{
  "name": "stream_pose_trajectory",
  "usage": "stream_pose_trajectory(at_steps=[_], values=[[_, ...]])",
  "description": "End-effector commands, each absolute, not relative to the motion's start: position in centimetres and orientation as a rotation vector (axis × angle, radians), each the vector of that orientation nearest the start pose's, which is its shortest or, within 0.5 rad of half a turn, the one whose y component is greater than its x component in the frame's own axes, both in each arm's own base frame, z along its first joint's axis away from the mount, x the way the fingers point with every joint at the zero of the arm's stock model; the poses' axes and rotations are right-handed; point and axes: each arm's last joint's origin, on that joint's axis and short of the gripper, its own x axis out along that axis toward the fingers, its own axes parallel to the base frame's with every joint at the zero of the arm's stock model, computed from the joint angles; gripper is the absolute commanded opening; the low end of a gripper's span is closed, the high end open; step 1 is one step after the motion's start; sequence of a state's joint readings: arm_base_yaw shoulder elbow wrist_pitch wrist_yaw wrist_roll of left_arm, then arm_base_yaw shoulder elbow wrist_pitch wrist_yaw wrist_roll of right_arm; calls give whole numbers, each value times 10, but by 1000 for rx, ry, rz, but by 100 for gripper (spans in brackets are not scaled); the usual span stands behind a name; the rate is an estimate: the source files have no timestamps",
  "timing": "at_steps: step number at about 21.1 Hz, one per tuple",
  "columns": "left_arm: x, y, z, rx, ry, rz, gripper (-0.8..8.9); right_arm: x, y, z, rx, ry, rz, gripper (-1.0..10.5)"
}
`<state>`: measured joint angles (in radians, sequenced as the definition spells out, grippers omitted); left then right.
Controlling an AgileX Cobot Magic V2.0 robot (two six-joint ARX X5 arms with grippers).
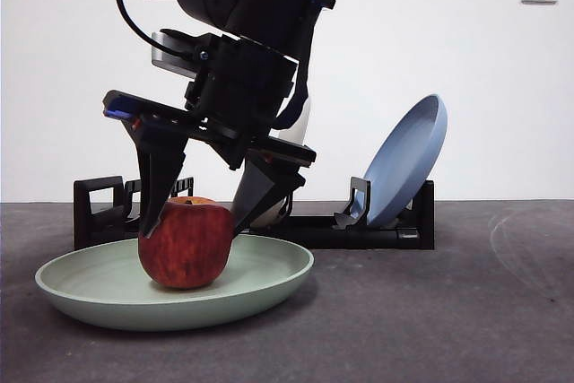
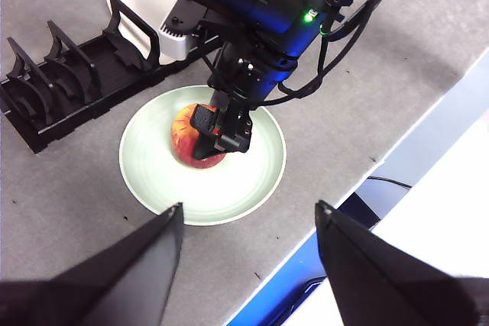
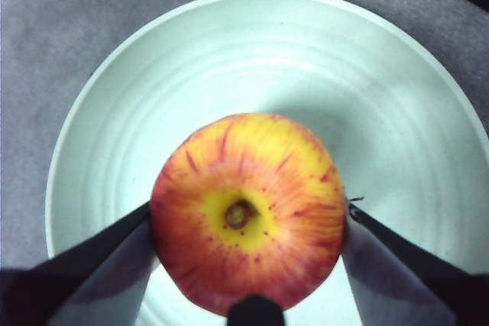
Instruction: Take the green plate from the plate rack,put the plate on the table,take the apple from the table,put the apple in the plate
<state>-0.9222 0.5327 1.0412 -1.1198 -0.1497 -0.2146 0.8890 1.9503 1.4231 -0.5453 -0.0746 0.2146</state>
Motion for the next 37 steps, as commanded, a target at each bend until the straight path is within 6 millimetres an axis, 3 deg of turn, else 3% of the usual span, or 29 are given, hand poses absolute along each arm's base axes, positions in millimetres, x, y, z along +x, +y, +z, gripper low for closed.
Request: stream_pose_trajectory(at_steps=[1, 3, 9, 12, 17, 23, 27, 32, 37], values=[[37, -42, 355, 108, 604, -686, 291, 254, 318, 179, -264, 1140, 735, 400], [37, -42, 355, 108, 604, -686, 291, 254, 318, 179, -262, 1140, 733, 512], [37, -42, 355, 108, 603, -685, 291, 257, 321, 192, -261, 1142, 730, 514], [37, -42, 355, 105, 604, -684, 291, 259, 324, 219, -282, 1146, 739, 512], [38, -43, 357, 91, 589, -687, 283, 253, 316, 289, -415, 1195, 779, 504], [43, -50, 367, 36, 493, -708, 283, 212, 261, 368, -503, 1156, 742, 504], [48, -59, 366, 45, 516, -761, 283, 171, 212, 417, -396, 1019, 766, 503], [53, -65, 365, 60, 541, -755, 283, 129, 162, 441, -264, 940, 792, 501], [52, -68, 367, 34, 538, -810, 283, 96, 121, 440, -183, 906, 778, 501]])
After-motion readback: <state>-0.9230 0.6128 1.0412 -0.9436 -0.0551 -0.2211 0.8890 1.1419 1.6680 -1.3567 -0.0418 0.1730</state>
